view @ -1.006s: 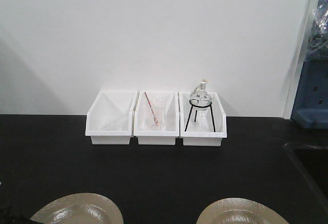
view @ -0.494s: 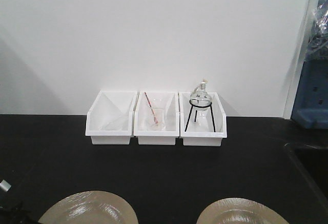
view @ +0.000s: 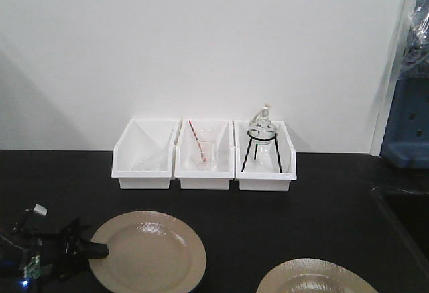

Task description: Arrange circular plates on left workspace

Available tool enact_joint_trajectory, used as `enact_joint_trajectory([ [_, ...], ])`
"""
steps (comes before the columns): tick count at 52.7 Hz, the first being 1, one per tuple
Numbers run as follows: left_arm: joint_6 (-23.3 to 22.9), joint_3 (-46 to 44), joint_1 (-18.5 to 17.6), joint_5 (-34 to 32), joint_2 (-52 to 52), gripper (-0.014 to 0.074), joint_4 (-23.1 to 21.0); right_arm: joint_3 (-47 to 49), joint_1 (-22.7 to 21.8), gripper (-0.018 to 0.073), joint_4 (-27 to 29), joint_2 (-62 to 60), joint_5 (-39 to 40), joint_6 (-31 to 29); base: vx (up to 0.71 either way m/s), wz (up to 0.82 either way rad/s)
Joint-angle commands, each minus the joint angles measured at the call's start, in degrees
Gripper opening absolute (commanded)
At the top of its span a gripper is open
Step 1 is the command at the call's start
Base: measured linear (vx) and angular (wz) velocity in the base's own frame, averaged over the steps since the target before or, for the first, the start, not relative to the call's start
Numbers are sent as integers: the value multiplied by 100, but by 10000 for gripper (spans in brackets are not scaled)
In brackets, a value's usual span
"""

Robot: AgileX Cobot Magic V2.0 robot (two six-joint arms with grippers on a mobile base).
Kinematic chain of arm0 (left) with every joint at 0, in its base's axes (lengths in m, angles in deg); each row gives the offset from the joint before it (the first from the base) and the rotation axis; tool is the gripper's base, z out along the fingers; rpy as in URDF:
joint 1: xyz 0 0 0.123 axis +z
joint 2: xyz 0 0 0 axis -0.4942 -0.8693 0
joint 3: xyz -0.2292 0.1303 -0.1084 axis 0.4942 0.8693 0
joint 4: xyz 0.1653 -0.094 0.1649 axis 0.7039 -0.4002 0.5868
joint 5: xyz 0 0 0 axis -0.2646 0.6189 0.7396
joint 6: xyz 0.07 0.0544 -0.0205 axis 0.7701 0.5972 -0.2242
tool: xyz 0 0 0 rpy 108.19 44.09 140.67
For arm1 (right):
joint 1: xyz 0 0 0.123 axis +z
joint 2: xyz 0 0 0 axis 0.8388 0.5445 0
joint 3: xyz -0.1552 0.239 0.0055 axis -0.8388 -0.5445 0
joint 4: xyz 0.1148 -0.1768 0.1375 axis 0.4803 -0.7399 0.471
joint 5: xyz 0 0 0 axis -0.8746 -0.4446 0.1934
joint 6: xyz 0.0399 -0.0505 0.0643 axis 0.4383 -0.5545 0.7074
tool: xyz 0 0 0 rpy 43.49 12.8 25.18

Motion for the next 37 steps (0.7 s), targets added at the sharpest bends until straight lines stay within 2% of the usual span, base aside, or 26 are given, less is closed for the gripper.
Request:
enact_joint_trajectory([
  [1,-181,-414,-179,124,116,-4,-512,218,-7,-4,-46,-12,498,-33,0,0],
  [13,-559,-992,-616,96,-408,-4,-509,218,-7,-4,-66,-12,496,-38,0,0],
  [21,-598,-1198,-872,1,-654,-1,-616,218,-7,-4,-67,-12,504,-49,0,0],
  [26,-598,-1198,-964,-299,-688,8,-639,218,-7,-4,-67,-12,504,-61,0,0],
  [32,-587,-1198,-999,-528,-689,58,-600,218,-7,-4,-67,-12,504,-61,0,0],
  [37,-442,-1198,-999,-511,-689,145,-605,218,-7,-4,-67,-12,498,-61,0,0],
])
